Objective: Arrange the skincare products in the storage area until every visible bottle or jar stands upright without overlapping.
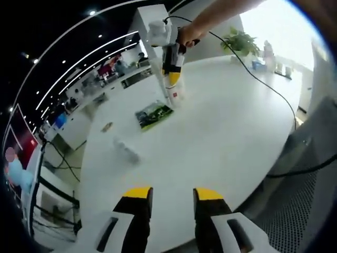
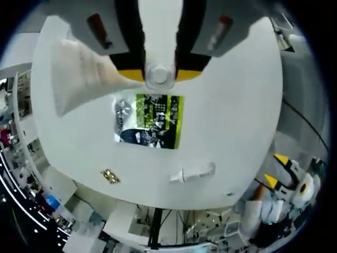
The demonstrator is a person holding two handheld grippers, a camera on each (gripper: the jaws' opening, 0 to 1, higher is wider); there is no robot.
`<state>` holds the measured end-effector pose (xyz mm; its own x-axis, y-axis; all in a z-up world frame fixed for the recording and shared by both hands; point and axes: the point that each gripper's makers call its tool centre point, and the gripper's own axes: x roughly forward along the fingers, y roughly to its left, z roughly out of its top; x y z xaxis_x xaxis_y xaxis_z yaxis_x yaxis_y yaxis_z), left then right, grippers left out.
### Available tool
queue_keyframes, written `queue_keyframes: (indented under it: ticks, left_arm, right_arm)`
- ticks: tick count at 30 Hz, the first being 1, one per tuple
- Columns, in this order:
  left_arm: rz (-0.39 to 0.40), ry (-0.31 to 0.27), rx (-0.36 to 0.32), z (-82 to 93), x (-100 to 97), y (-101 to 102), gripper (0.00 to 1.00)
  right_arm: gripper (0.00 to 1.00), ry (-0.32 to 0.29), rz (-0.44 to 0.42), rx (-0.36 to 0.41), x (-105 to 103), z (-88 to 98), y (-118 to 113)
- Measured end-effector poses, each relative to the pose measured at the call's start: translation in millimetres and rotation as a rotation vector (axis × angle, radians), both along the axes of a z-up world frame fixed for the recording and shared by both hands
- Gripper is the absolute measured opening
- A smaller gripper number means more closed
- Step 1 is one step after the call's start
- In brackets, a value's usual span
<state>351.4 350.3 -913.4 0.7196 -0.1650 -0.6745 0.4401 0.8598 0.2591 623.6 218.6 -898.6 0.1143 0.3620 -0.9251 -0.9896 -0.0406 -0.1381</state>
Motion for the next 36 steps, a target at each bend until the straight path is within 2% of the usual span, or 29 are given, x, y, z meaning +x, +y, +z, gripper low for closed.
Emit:
queue_keyframes:
  ticks: [11, 22, 28, 30, 32, 34, 35, 36]
  left_arm:
    - [-0.003, 0.003, 0.002, -0.5, -0.7, 0.0, 0.32]
    - [-0.007, 0.003, 0.002, -0.6, -0.8, -0.6, 0.31]
    - [-0.010, 0.001, 0.002, -0.2, -0.8, -0.9, 0.31]
    - [-0.009, 0.000, 0.003, -0.2, -0.7, -0.6, 0.31]
    - [-0.010, 0.000, 0.003, -0.3, -0.6, -0.5, 0.31]
    - [-0.009, -0.002, 0.002, -0.1, -0.4, -0.3, 0.31]
    - [-0.008, -0.002, 0.002, -0.1, -0.4, -0.3, 0.31]
    - [-0.008, -0.002, 0.001, 0.0, -0.5, -0.4, 0.31]
  right_arm:
    - [0.24, -0.010, -0.012, 0.005, -0.6, 6.2, 1.1]
    - [0.29, -0.061, 0.016, 0.012, -0.1, 18.4, 3.1]
    - [0.31, -0.106, 0.039, 0.032, -2.4, 32.6, 6.3]
    - [0.31, -0.139, 0.045, 0.096, -6.0, 50.9, 20.7]
    - [0.31, -0.114, 0.047, 0.178, -18.8, 66.2, 41.7]
    - [0.32, -0.090, 0.042, 0.219, -28.7, 73.7, 58.1]
    - [0.33, -0.053, 0.037, 0.243, -38.7, 75.8, 71.9]
    - [0.34, 0.019, 0.015, 0.269, -53.1, 73.9, 86.7]
